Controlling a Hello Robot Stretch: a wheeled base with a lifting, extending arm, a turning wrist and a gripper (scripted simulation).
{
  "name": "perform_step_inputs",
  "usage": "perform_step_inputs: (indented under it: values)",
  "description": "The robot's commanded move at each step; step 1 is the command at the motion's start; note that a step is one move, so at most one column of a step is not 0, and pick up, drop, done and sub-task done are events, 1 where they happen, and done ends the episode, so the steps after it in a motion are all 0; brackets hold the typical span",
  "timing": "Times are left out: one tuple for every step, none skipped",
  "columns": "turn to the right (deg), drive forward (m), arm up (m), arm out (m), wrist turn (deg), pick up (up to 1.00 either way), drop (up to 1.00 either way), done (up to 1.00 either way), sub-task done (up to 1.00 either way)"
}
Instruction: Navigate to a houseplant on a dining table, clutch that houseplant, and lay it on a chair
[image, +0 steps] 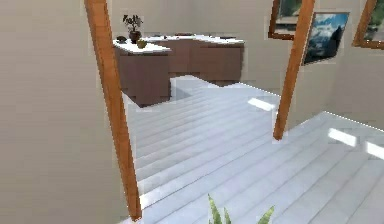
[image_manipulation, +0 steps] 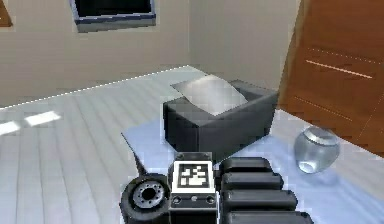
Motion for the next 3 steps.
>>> perform_step_inputs:
  values:
    - [0.0, 0.20, 0.00, 0.00, 0.0, 0.00, 0.00, 0.00, 0.00]
    - [45.0, 0.00, 0.00, 0.00, 0.0, 0.00, 0.00, 0.00, 0.00]
    - [45.0, 0.00, 0.00, 0.00, 0.0, 0.00, 0.00, 0.00, 0.00]
